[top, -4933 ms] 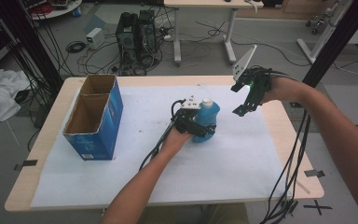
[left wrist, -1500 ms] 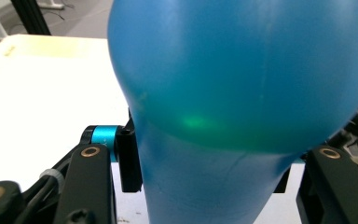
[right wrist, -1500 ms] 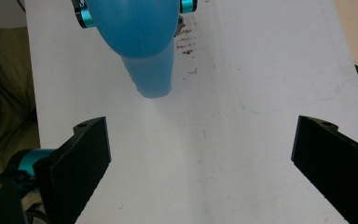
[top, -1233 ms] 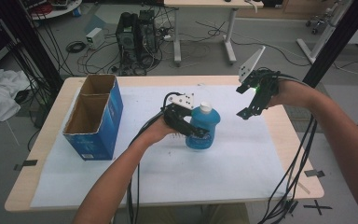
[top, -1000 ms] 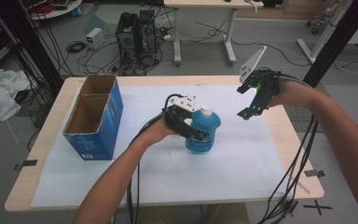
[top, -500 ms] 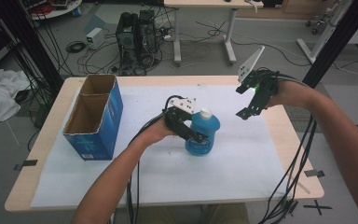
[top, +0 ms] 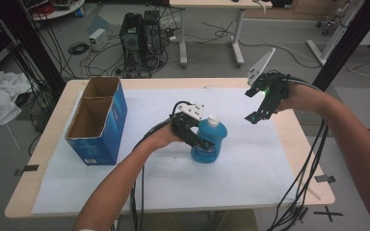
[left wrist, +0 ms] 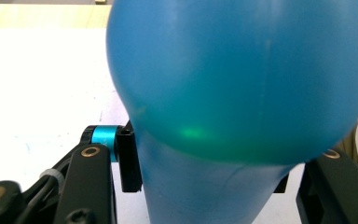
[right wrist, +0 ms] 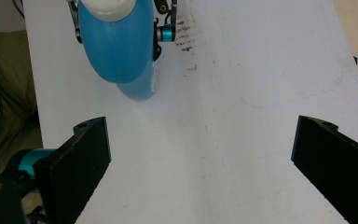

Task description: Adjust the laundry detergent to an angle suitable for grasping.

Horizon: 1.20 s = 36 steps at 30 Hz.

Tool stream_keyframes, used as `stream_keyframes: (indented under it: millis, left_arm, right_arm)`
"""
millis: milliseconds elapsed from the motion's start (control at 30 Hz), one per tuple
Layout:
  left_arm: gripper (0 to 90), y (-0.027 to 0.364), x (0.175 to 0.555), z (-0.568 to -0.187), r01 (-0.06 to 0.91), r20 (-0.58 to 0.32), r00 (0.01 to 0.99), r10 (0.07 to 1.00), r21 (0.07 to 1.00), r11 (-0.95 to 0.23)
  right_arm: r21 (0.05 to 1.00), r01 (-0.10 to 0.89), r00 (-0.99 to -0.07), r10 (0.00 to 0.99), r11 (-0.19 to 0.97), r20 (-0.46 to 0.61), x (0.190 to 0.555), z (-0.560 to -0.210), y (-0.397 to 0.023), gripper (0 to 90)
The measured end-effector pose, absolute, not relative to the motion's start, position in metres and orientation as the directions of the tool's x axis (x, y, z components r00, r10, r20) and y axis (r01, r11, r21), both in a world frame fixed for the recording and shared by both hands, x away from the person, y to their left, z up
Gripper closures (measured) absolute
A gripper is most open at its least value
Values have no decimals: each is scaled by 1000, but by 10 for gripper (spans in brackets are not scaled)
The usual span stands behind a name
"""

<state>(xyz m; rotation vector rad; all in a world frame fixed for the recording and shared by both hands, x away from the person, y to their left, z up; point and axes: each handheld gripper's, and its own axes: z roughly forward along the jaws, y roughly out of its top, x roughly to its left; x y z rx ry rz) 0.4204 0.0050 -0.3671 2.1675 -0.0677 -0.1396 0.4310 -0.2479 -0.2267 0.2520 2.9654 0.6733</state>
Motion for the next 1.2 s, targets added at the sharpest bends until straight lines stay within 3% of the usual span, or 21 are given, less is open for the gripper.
stream_keyframes:
  millis: [100,533,900,1200]
  left_arm:
    - [447,0,417,-372,31,-98,991,-89,825,-564]
    - [437,14,418,-376,-28,-53,990,-127,824,-566]
    - [387,15,418,-381,58,-131,986,-102,846,-530]
    - [345,18,419,-377,57,-119,989,-84,847,-529]
  right_arm:
    - [436,128,-984,168,891,-55,432,-226,-247,35]
    - [434,126,-984,169,892,-60,432,-228,-243,35]
    - [436,139,-983,178,889,-51,432,-230,-239,35]
    - [438,140,-982,181,888,-53,429,-229,-240,35]
